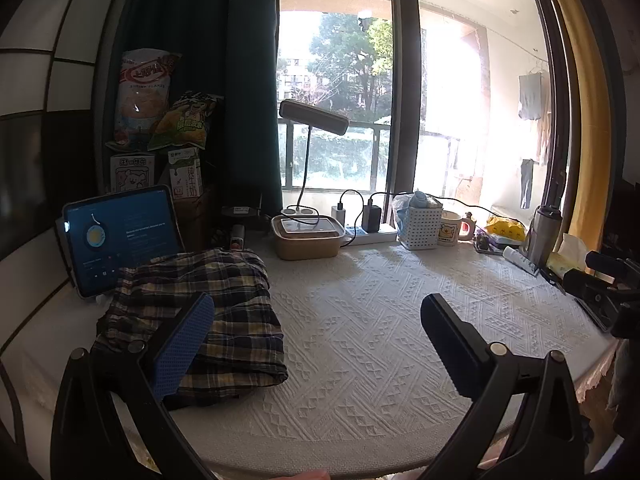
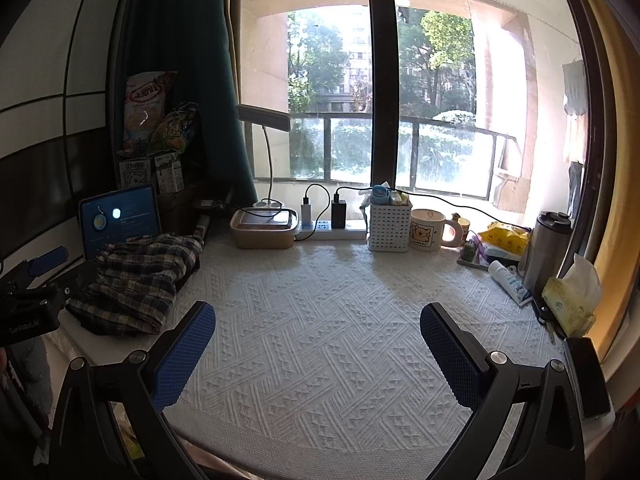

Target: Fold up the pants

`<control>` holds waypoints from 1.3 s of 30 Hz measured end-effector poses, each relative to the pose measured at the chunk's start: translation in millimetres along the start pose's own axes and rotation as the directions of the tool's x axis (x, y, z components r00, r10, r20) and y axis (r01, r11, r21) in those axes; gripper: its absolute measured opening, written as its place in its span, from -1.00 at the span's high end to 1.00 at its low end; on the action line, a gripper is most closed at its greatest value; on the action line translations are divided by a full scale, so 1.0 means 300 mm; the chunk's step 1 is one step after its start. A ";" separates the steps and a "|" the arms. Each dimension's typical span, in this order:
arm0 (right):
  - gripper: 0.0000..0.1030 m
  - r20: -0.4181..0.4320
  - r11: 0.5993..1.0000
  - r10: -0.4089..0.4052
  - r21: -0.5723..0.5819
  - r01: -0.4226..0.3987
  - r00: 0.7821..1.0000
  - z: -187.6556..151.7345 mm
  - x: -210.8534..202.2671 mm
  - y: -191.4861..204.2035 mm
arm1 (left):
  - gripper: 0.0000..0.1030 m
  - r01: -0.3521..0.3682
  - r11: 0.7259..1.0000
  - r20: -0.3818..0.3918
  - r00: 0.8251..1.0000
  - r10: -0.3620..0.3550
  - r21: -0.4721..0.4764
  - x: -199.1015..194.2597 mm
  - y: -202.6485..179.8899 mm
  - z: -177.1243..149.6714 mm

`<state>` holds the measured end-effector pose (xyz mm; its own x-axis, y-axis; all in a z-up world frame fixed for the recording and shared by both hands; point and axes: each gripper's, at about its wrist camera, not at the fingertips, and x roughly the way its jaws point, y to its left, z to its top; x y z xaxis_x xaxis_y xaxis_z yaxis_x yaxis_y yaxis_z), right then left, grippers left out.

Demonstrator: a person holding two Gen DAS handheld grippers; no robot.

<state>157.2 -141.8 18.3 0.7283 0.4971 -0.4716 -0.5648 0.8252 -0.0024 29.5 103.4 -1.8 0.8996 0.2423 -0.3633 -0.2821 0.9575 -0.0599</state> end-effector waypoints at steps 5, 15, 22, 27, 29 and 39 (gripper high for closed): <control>-1.00 -0.001 1.000 -0.005 0.004 0.005 1.000 -0.007 -0.003 -0.001 | -0.98 0.004 1.000 -0.001 1.000 -0.004 -0.004 0.005 0.006 -0.001; -1.00 -0.004 1.000 -0.008 0.005 0.008 1.000 -0.011 -0.004 -0.002 | -0.98 0.010 1.000 -0.007 1.000 -0.010 -0.004 0.010 0.009 -0.005; -1.00 -0.003 1.000 -0.008 0.005 0.008 1.000 -0.011 -0.004 -0.002 | -0.98 0.010 1.000 -0.006 1.000 -0.010 -0.004 0.009 0.007 -0.006; -1.00 -0.004 1.000 -0.007 0.005 0.007 1.000 -0.011 -0.004 -0.003 | -0.98 0.008 1.000 -0.007 1.000 -0.008 -0.005 0.008 0.006 -0.006; -1.00 -0.004 1.000 -0.008 0.005 0.008 1.000 -0.010 -0.004 -0.003 | -0.98 0.008 1.000 -0.007 1.000 -0.008 -0.004 0.007 0.006 -0.006; -1.00 -0.007 1.000 -0.015 0.007 0.015 1.000 -0.016 -0.005 -0.003 | -0.98 0.034 0.999 -0.012 0.999 -0.034 0.004 0.024 0.015 -0.012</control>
<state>154.7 -144.5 14.7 0.7339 0.4832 -0.4774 -0.5513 0.8343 -0.0033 33.5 109.0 -8.2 0.9046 0.2083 -0.3719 -0.2506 0.9657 -0.0687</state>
